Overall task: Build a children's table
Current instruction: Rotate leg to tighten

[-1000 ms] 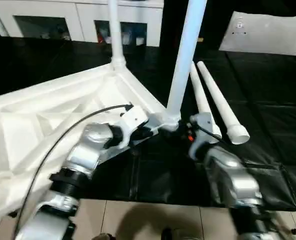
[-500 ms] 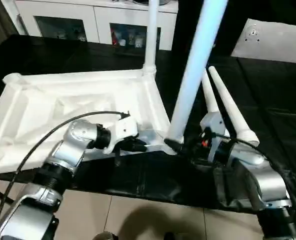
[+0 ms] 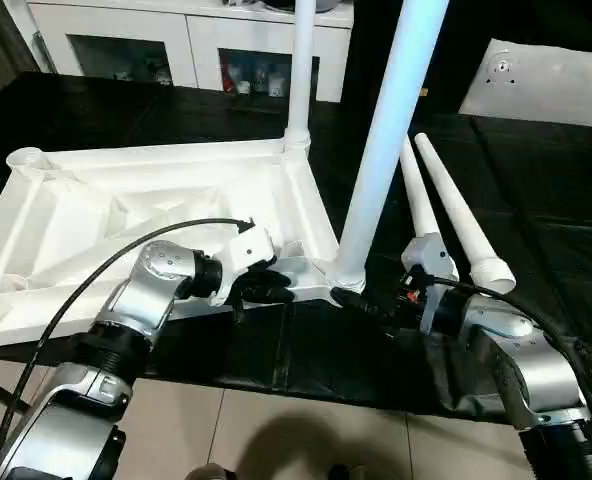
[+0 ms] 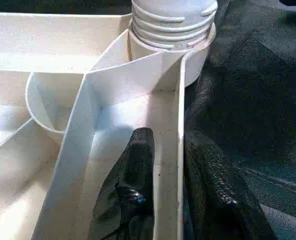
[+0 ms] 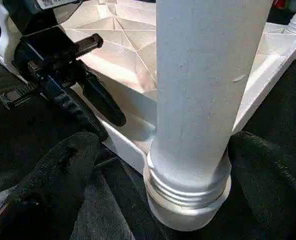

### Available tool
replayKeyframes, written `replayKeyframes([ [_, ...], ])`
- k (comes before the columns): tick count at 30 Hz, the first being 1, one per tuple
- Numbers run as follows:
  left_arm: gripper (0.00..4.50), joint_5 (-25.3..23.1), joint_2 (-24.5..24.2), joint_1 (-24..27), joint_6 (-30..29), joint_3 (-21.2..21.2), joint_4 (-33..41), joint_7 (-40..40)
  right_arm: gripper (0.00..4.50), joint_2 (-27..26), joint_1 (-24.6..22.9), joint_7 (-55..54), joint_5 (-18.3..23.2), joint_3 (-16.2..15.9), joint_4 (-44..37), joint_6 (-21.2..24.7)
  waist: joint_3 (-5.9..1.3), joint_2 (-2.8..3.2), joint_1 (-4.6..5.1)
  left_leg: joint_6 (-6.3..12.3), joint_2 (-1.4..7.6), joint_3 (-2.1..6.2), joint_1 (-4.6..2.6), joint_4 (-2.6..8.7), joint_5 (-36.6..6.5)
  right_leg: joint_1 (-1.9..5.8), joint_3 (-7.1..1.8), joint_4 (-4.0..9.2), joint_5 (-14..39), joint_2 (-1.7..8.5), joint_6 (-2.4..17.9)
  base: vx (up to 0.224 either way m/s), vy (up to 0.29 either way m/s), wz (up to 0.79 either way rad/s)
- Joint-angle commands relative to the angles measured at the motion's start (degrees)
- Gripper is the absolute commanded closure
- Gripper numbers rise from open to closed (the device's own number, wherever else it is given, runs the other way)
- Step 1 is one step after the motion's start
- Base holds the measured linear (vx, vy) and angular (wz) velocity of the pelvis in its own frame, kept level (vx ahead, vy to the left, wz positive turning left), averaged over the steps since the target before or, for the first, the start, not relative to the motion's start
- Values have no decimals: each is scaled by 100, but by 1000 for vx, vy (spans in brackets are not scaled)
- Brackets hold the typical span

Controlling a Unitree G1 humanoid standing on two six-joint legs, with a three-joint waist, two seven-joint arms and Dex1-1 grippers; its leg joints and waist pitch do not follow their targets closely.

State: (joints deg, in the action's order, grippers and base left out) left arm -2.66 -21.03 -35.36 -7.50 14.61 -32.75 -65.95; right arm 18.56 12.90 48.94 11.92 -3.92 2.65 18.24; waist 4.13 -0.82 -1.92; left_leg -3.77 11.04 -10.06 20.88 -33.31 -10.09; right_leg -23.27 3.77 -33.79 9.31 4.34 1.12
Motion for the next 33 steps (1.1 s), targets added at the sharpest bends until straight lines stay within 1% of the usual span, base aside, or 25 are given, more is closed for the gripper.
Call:
replayKeyframes([
  [1, 350, -20, 25, -80, -12, -6, -106, 132, 0, 36, -59, 49, 72, -79, -79, 18, -404, -14, -5, 253, 192, 33, -50, 373, -1271, 289, -263, 413, 1655, 355, 1101, 0, 0, 0],
  [4, 350, -91, 18, -116, 140, 94, -219, 92, 0, 51, -58, 19, 66, -96, -72, 0, -403, -14, -8, 211, 186, 45, -46, 368, -1384, 285, -260, 431, 1894, 359, 1012, 0, 0, 0],
  [5, 350, -105, 14, -119, 174, 106, -237, 92, 0, 51, -57, 18, 65, -95, -71, 0, -403, -14, -8, 211, 186, 45, -46, 368, -1384, 285, -260, 431, 1894, 359, 1012, 0, 0, 0],
  [6, 350, -183, -2, -131, 369, 172, -336, 98, 0, 50, -58, 7, 62, -90, -71, -2, -400, 1, -6, 202, 186, 48, -48, 370, -1425, 278, -260, 445, 1949, 358, 990, 0, 0, 0],
  [8, 378, -253, -17, -151, 512, 241, -423, 85, 0, 56, -67, -1, 62, -90, -73, -6, -407, -7, -4, 187, 192, 54, -42, 374, -1414, 286, -264, 421, 1830, 353, 998, 0, 0, 0],
  [10, 378, -271, -20, -166, 493, 275, -448, 49, 0, 64, -78, -3, 60, -91, -74, -13, -409, -2, -8, 186, 192, 54, -46, 373, -1397, 288, -264, 414, 1776, 357, 1026, 0, 0, 0],
  [13, 410, -278, -26, -220, 481, 336, -508, -75, 0, 89, -83, -3, 62, -94, -73, -13, -412, -7, -9, 196, 188, 47, -44, 364, -1364, 293, -267, 405, 1706, 361, 1072, 0, 0, 0],
  [14, 419, -285, -28, -247, 501, 344, -537, -86, 0, 101, -75, 2, 64, -89, -65, -14, -411, -19, -6, 205, 188, 45, -43, 363, -1343, 292, -266, 403, 1679, 356, 1082, 0, 0, 0],
  [16, 423, -290, -27, -267, 528, 345, -568, -86, 0, 110, -69, 5, 66, -86, -60, -16, -411, -13, -12, 211, 187, 43, -47, 360, -1343, 292, -268, 403, 1690, 361, 1090, 0, 0, 0],
  [18, 441, -258, -29, -364, 599, 341, -688, -206, 0, 169, -23, 43, 81, -54, -43, -10, -409, -18, -9, 213, 186, 43, -43, 359, -1341, 296, -266, 402, 1701, 359, 1086, 0, 0, 0],
  [19, 441, -247, -49, -419, 657, 369, -754, -339, 0, 222, 16, 89, 94, -28, -23, -7, -403, -37, -8, 232, 173, 38, -42, 356, -1353, 292, -262, 423, 1778, 354, 1058, 0, 0, 0],
  [20, 441, -252, -68, -436, 700, 402, -777, -428, 0, 261, 37, 134, 99, -23, -6, -12, -414, -24, -15, 226, 184, 45, -45, 353, -1330, 302, -265, 404, 1747, 365, 1065, 0, 0, 0],
  [21, 441, -257, -80, -441, 731, 424, -786, -483, 0, 286, 48, 168, 100, -25, 3, -16, -407, -35, -12, 236, 186, 46, -38, 356, -1315, 300, -265, 409, 1727, 362, 1067, 0, 0, 0],
  [22, 441, -264, -97, -443, 791, 460, -802, -561, 0, 326, 62, 213, 95, -33, 18, -24, -410, -33, -13, 241, 185, 45, -38, 353, -1308, 303, -264, 399, 1696, 360, 1076, 0, 0, 0],
  [23, 441, -302, -158, -438, 988, 571, -843, -786, 0, 451, 97, 384, 102, -59, 46, -29, -416, -44, -10, 266, 185, 44, -31, 348, -1258, 310, -264, 386, 1605, 363, 1107, 0, 0, 0],
  [24, 441, -323, -200, -435, 1173, 644, -882, -962, 0, 539, 126, 504, 110, -75, 68, -32, -414, -48, -13, 299, 177, 40, -31, 344, -1241, 310, -261, 395, 1598, 359, 1099, 0, 0, 0],
  [25, 441, -337, -238, -432, 1349, 710, -918, -1134, 0, 623, 155, 621, 120, -89, 90, -32, -416, -63, -20, 346, 168, 37, -27, 333, -1198, 318, -263, 402, 1626, 366, 1077, 0, 0, 0],
  [26, 441, -303, -259, -433, 1458, 745, -946, -1323, 0, 711, 193, 764, 144, -104, 119, -26, -420, -67, -22, 356, 179, 36, -25, 335, -1164, 323, -269, 393, 1593, 373, 1078, 0, 0, 0],
  [28, 441, -260, -262, -441, 1477, 757, -965, -1444, 0, 780, 229, 884, 151, -126, 155, -57, -417, -53, -29, 368, 194, 31, -38, 334, -1114, 306, -270, 378, 1496, 370, 1134, 0, 0, 0],
  [29, 441, -229, -266, -483, 1591, 787, -1009, -1610, 0, 845, 287, 1034, 137, -186, 237, -163, -415, -47, -45, 375, 202, 26, -44, 335, -1118, 296, -266, 366, 1445, 372, 1202, 0, 0, 0],
  [31, 441, -229, -278, -549, 1764, 835, -1073, -1794, 0, 905, 350, 1246, 130, -288, 338, -261, -410, -58, -67, 366, 203, 24, -52, 333, -1167, 291, -258, 371, 1493, 366, 1207, 0, 0, 0],
  [33, 441, -252, -288, -609, 1887, 868, -1138, -1899, 0, 944, 394, 1464, 159, -399, 406, -295, -405, -55, -89, 355, 212, 22, -54, 337, -1180, 295, -263, 364, 1482, 377, 1215, 0, 0, 0],
])
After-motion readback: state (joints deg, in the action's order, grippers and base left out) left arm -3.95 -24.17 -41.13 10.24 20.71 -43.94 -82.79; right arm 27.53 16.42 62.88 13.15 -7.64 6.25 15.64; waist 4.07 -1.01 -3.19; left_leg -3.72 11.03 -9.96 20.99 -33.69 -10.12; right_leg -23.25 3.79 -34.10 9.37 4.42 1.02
